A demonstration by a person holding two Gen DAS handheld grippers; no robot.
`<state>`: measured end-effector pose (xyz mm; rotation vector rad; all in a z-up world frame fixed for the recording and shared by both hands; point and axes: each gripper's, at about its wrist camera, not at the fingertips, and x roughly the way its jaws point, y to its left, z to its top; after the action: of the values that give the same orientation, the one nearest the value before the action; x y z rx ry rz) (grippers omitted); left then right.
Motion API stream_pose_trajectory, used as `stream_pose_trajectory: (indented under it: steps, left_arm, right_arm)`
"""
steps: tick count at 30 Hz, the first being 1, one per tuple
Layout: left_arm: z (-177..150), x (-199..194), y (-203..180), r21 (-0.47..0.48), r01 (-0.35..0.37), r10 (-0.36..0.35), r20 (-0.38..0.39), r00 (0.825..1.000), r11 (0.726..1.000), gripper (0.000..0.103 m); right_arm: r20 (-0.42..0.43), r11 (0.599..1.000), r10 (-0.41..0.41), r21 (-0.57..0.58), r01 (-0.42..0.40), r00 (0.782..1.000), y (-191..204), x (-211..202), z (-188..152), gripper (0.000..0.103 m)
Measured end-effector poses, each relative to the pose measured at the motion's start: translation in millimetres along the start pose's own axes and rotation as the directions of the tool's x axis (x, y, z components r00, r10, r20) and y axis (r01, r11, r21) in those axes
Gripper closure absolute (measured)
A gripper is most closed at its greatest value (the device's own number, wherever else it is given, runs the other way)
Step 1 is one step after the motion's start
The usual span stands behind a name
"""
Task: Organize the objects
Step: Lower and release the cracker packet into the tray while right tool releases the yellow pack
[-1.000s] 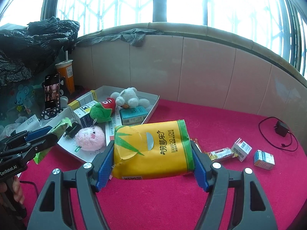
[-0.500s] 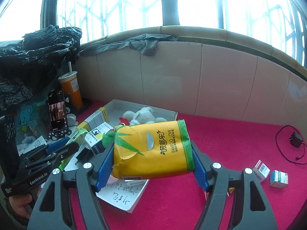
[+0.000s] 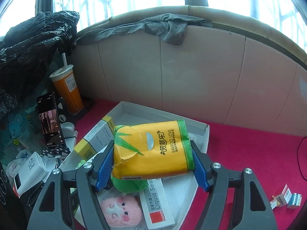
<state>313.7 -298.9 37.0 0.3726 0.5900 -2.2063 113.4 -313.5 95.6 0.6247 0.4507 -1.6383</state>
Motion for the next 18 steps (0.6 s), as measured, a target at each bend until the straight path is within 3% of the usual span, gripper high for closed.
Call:
stream_pose_trajectory:
  steps: [8, 16, 17, 18]
  left_arm:
    - [-2, 9, 9, -0.047, -0.005, 0.004, -0.027, 1.0, 0.999, 0.066]
    - [-3, 11, 10, -0.06, -0.035, 0.033, -0.032, 0.999, 0.998, 0.066]
    - [-3, 10, 9, -0.056, -0.045, 0.044, -0.029, 0.999, 0.997, 0.064]
    - [-3, 9, 8, -0.052, -0.05, 0.049, -0.023, 0.999, 0.997, 0.054]
  right_arm:
    - [-0.023, 1.0, 0.016, 0.002, -0.016, 1.0, 26, 39, 22, 0.03]
    - [-0.014, 1.0, -0.006, -0.011, 0.006, 1.0, 33, 51, 17, 0.023]
    - [-0.007, 1.0, -0.011, -0.009, 0.011, 1.0, 32, 50, 16, 0.022]
    - [0.001, 1.0, -0.015, -0.006, 0.015, 1.0, 30, 48, 15, 0.02]
